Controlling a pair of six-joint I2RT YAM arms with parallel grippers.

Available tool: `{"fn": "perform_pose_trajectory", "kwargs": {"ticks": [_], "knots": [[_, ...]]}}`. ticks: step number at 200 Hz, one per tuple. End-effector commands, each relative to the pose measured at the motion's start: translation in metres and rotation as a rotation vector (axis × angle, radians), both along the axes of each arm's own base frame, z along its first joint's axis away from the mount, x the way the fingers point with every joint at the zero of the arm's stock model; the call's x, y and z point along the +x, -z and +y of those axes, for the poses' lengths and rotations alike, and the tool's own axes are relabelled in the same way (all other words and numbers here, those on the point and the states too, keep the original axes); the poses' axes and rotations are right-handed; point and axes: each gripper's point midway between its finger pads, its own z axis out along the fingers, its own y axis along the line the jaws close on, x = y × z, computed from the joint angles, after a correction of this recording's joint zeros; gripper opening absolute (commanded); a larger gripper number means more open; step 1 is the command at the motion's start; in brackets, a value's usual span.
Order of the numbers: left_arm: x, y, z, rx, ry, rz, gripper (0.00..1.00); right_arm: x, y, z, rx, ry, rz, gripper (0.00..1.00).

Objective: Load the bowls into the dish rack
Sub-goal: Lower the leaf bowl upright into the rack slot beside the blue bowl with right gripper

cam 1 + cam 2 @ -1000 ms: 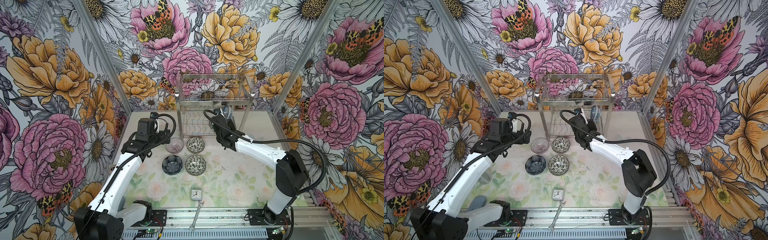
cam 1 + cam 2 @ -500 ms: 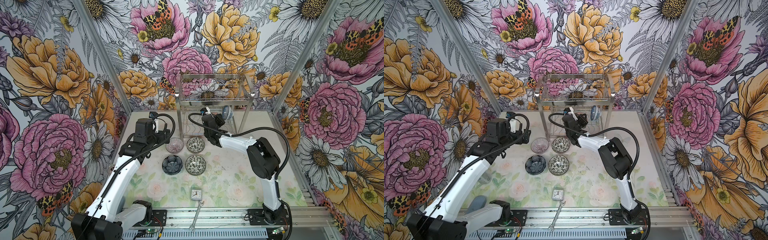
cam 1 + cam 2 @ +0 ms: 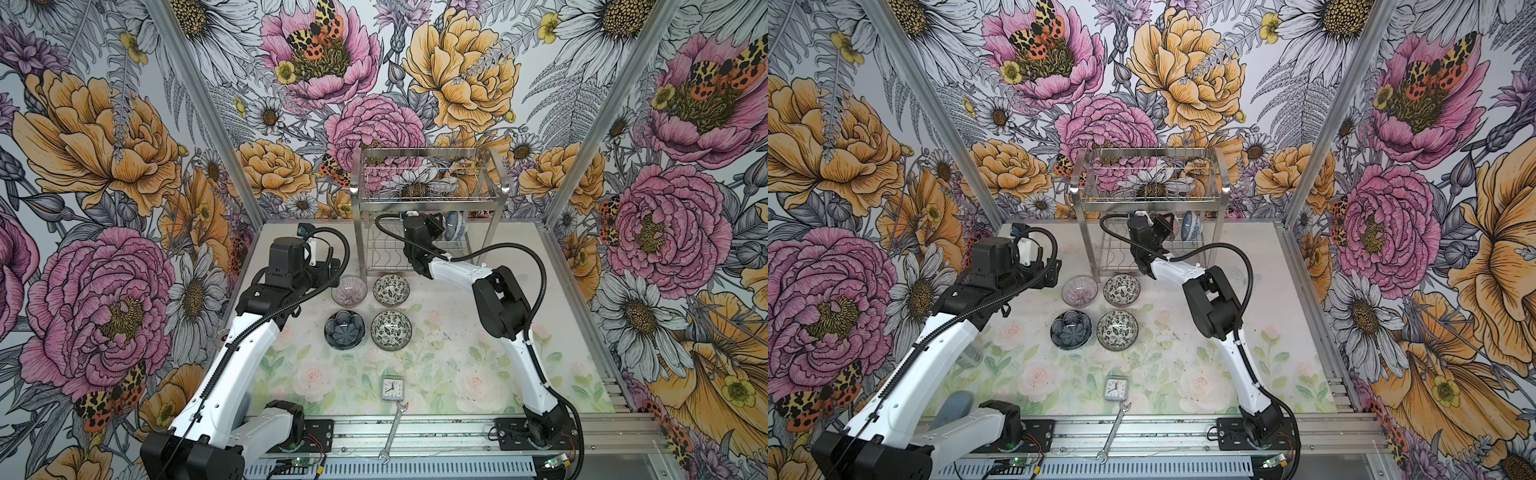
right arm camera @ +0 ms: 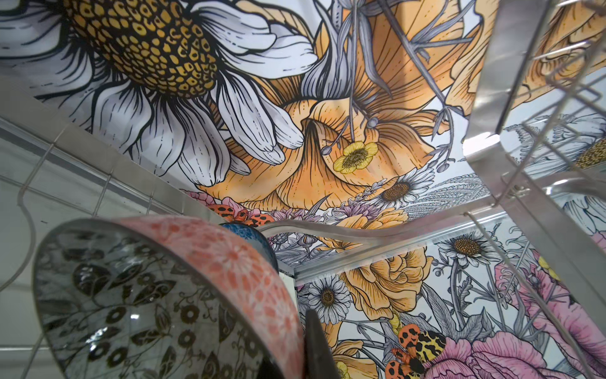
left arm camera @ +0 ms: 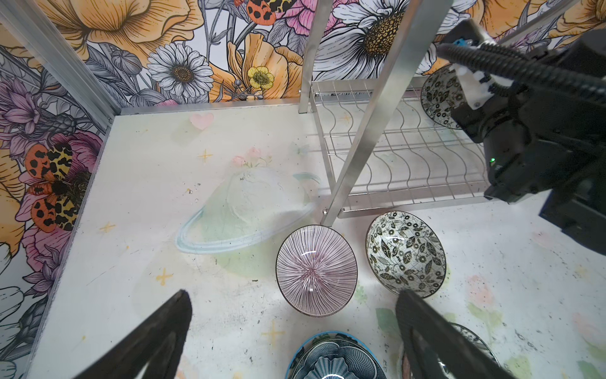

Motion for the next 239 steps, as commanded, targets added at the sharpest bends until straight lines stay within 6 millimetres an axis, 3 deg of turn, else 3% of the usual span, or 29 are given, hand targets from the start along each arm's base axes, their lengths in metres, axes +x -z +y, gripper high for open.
{"fn": "perform_pose_trajectory", "kwargs": {"ticks": [1,125,239], "knots": [[0.0,-0.008,-0.001,-0.016,0.012,-0.035,0.99,0.011,-0.024,-0.007,0.011,0.044,-0.076,0.0],[0.0,-0.007,0.0,-0.016,0.011,-0.034,0.99,0.052,0.017,-0.017,-0.011,0.091,-0.037,0.0],[0.0,-0.006,-0.002,-0.018,0.017,-0.029,0.99,0.059,0.047,-0.003,-0.015,0.035,0.043,0.0]]}}
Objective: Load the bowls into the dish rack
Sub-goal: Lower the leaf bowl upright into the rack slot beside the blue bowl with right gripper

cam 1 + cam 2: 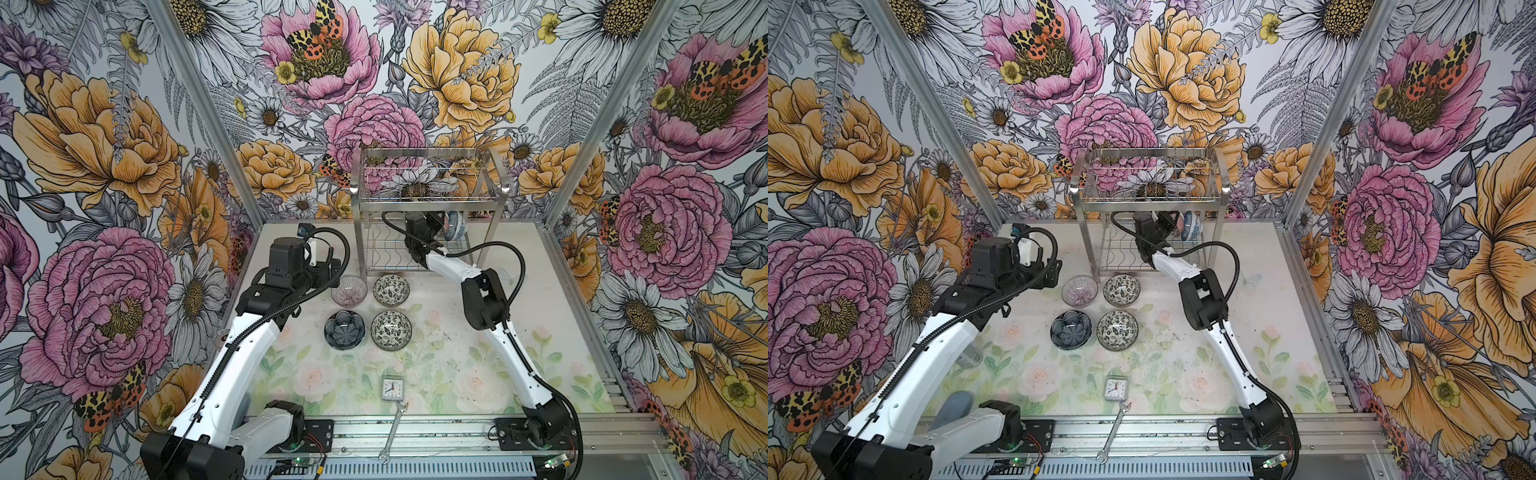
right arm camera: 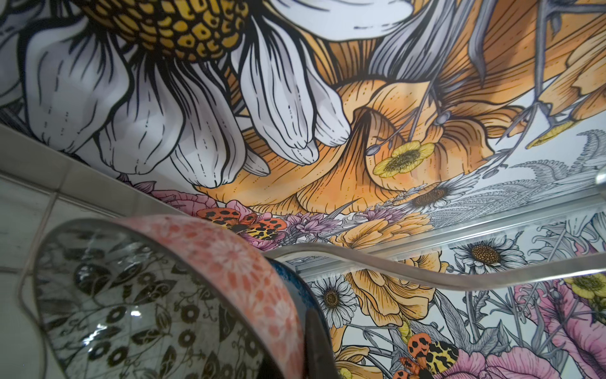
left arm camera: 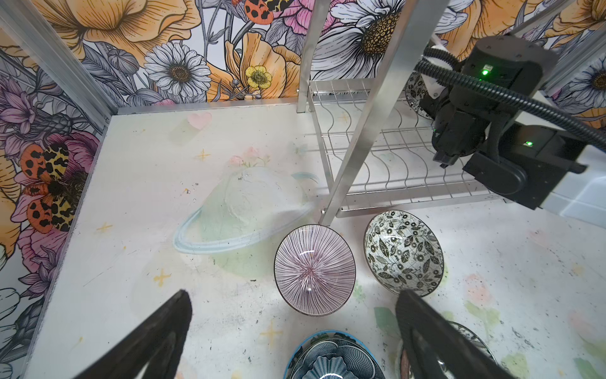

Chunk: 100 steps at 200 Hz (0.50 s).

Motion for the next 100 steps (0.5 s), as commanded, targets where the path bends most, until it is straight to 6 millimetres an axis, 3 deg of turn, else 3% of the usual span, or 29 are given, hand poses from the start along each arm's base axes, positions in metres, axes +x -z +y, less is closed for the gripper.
{"fn": "perform_pose_trajectory", "kwargs": {"ticks": [1,57,100], "knots": [[0.001,-0.006,-0.001,-0.016,0.012,-0.029,0.99,0.002,0.004,0.015,0.03,-0.043,-0.003,0.0],[0.0,-0.005,0.0,-0.015,0.01,-0.03,0.99,0.001,0.009,0.028,0.065,-0.095,0.023,0.15],[0.0,-0.006,-0.001,-0.018,0.016,-0.029,0.99,0.0,0.012,0.033,0.097,-0.113,0.036,0.21]]}}
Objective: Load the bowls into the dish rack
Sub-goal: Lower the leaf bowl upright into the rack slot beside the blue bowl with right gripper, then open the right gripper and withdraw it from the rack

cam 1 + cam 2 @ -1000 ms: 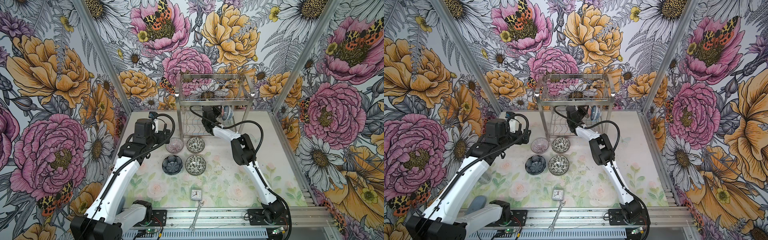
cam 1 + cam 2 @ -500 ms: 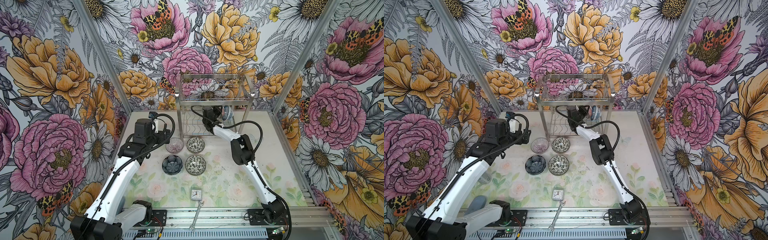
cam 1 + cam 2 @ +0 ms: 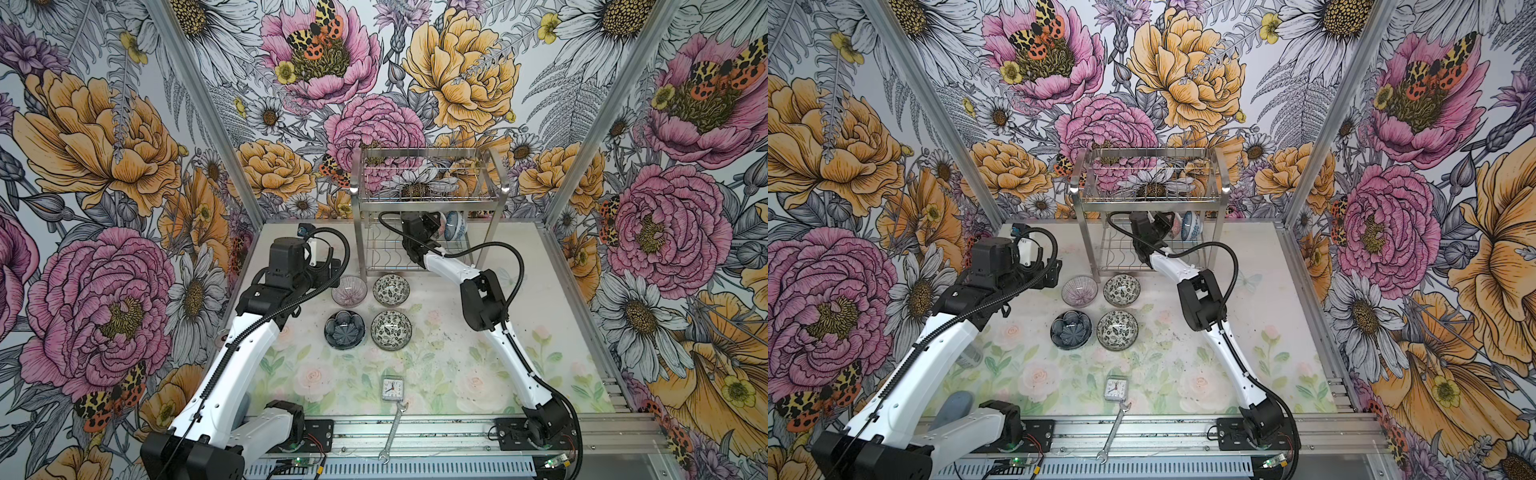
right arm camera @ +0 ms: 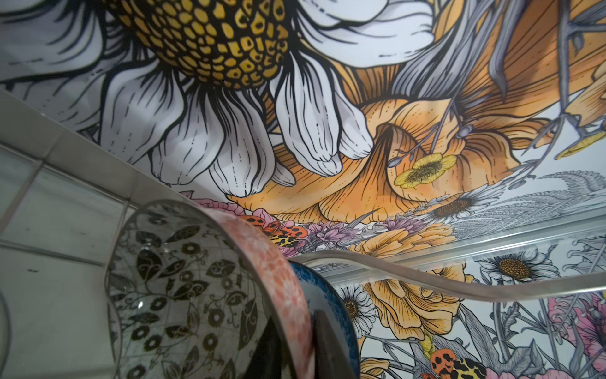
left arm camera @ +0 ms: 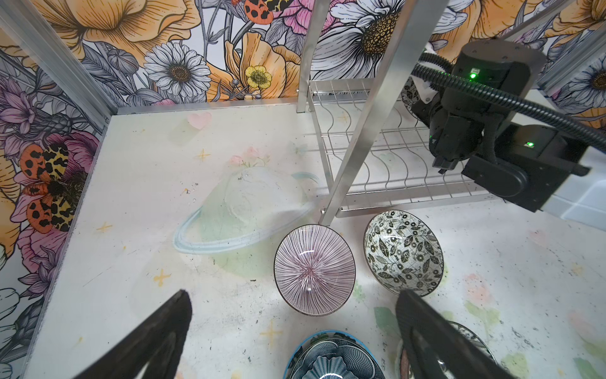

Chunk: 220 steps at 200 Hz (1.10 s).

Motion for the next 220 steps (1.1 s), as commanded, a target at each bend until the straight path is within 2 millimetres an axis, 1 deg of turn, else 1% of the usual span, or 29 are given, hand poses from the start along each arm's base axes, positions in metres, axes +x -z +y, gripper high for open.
{"fn": "perform_pose_trajectory", "kwargs": {"ticks": [1,25,48,64,70,76,86,91,99,116,128,134,139,150,159,166,185,200,220], "knots": [[0.0,-0.005,-0.001,-0.016,0.013,-0.028,0.99,0.001,-0.001,0.013,0.042,-0.046,0.006,0.21],[0.0,-0.006,0.0,-0.016,0.011,-0.03,0.99,0.0,-0.002,0.011,0.04,-0.041,0.011,0.22],[0.001,-0.005,-0.001,-0.018,0.014,-0.028,0.99,-0.003,-0.009,0.012,0.058,-0.043,0.012,0.25],[0.001,-0.005,-0.002,-0.019,0.016,-0.026,0.99,-0.006,-0.017,0.014,0.07,-0.05,0.009,0.3],[0.001,-0.005,-0.002,-0.019,0.017,-0.025,0.99,-0.007,-0.021,0.014,0.074,-0.05,0.005,0.35],[0.001,-0.005,-0.002,-0.02,0.018,-0.025,0.99,-0.008,-0.024,0.015,0.075,-0.052,0.005,0.43],[0.001,-0.005,-0.002,-0.021,0.017,-0.025,0.99,-0.011,-0.03,0.015,0.081,-0.051,0.0,0.62],[0.001,-0.004,-0.002,-0.021,0.018,-0.024,0.99,-0.012,-0.033,0.014,0.084,-0.05,-0.002,0.7],[0.001,-0.005,-0.002,-0.022,0.018,-0.027,0.99,-0.015,-0.038,0.013,0.095,-0.049,-0.009,0.75],[0.0,-0.006,-0.002,-0.024,0.017,-0.029,0.99,-0.024,-0.051,0.012,0.146,-0.057,-0.026,0.79],[0.0,-0.006,-0.002,-0.024,0.017,-0.029,0.99,-0.032,-0.059,0.012,0.183,-0.071,-0.034,0.81],[0.0,-0.007,-0.002,-0.025,0.017,-0.03,0.99,-0.035,-0.06,0.011,0.194,-0.073,-0.032,0.82],[0.0,-0.006,-0.002,-0.026,0.018,-0.029,0.99,-0.039,-0.065,0.011,0.202,-0.077,-0.036,0.83],[0.0,-0.006,-0.003,-0.025,0.021,-0.029,0.99,-0.048,-0.069,0.01,0.208,-0.084,-0.03,0.84],[0.0,-0.007,-0.003,-0.025,0.02,-0.03,0.99,-0.056,-0.066,0.012,0.21,-0.099,-0.01,0.87],[-0.001,-0.006,-0.003,-0.025,0.02,-0.029,0.99,-0.064,-0.068,0.014,0.223,-0.12,0.0,0.9],[-0.001,-0.007,-0.004,-0.023,0.024,-0.033,0.99,-0.089,-0.064,0.023,0.274,-0.196,0.043,0.99],[-0.002,-0.007,-0.006,-0.017,0.028,-0.033,0.99,-0.109,-0.059,0.029,0.31,-0.24,0.072,1.0],[-0.002,-0.004,-0.005,0.001,0.026,-0.027,0.99,-0.129,-0.054,0.03,0.345,-0.26,0.094,1.0]]}}
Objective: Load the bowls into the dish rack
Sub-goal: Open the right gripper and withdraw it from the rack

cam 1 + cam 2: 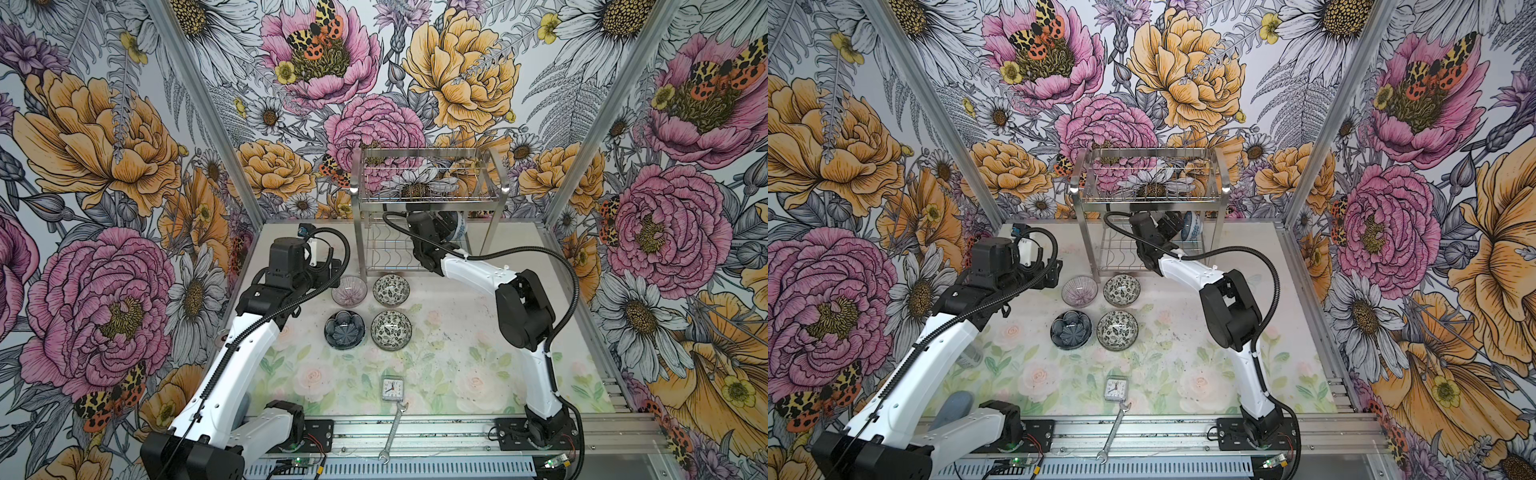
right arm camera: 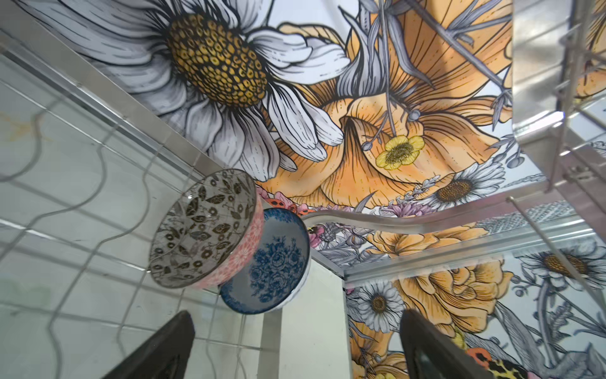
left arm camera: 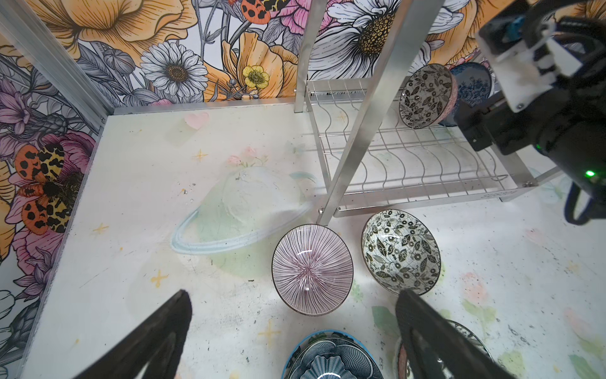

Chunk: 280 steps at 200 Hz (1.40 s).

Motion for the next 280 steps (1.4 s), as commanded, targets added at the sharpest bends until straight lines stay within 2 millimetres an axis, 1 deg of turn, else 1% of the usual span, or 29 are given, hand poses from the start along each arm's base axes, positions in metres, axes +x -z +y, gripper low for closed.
{"fn": "perform_pose_trajectory", "kwargs": {"ticks": [1,18,22,30,49,67,86,101,113,134,146,166,184,206,230,258,280], "knots": [[-0.001,-0.003,-0.004,0.007,0.018,-0.027,0.99,-0.021,0.007,0.013,0.101,-0.062,0.021,1.0],[0.0,0.001,-0.002,0.022,0.015,-0.018,0.99,-0.038,0.009,0.015,0.132,-0.083,0.039,1.0],[0.0,0.001,-0.002,0.025,0.012,-0.019,0.99,-0.042,0.013,0.015,0.137,-0.09,0.051,1.0],[0.001,0.004,-0.001,0.032,0.011,-0.013,0.99,-0.05,0.01,0.016,0.159,-0.108,0.057,1.0],[0.003,0.009,-0.001,0.048,0.015,-0.004,0.99,-0.071,0.011,0.02,0.229,-0.157,0.098,1.0],[0.005,0.014,0.0,0.059,0.02,0.002,0.99,-0.089,0.003,0.022,0.315,-0.2,0.129,1.0],[0.007,0.017,-0.002,0.057,0.036,0.002,0.99,-0.106,-0.013,0.023,0.393,-0.231,0.139,1.0],[0.007,0.016,-0.005,0.045,0.055,-0.008,0.99,-0.117,-0.018,0.021,0.449,-0.236,0.156,1.0],[0.008,0.019,-0.008,0.041,0.069,-0.01,0.99,-0.125,-0.021,0.019,0.498,-0.232,0.172,1.0],[0.011,0.026,-0.01,0.029,0.078,0.001,0.99,-0.135,-0.026,0.018,0.57,-0.233,0.203,1.0],[0.012,0.029,-0.015,0.012,0.095,0.014,0.99,-0.14,-0.027,0.018,0.593,-0.234,0.221,1.0],[0.013,0.027,-0.017,-0.001,0.096,0.015,0.99,-0.147,-0.026,0.016,0.603,-0.238,0.246,1.0],[0.012,0.018,-0.015,-0.008,0.067,-0.001,0.99,-0.151,-0.028,0.011,0.596,-0.238,0.245,1.0],[0.007,0.005,-0.015,-0.061,0.019,-0.018,0.99,-0.156,-0.039,0.003,0.616,-0.236,0.234,1.0],[-0.004,-0.001,-0.022,-0.12,-0.018,-0.005,0.99,-0.164,-0.053,-0.002,0.668,-0.244,0.24,1.0],[-0.018,0.006,-0.033,-0.124,-0.044,0.005,0.99,-0.172,-0.056,-0.008,0.698,-0.235,0.237,1.0],[-0.023,0.014,-0.043,-0.16,-0.047,0.033,0.99,-0.175,-0.058,-0.011,0.722,-0.229,0.238,1.0]]}}
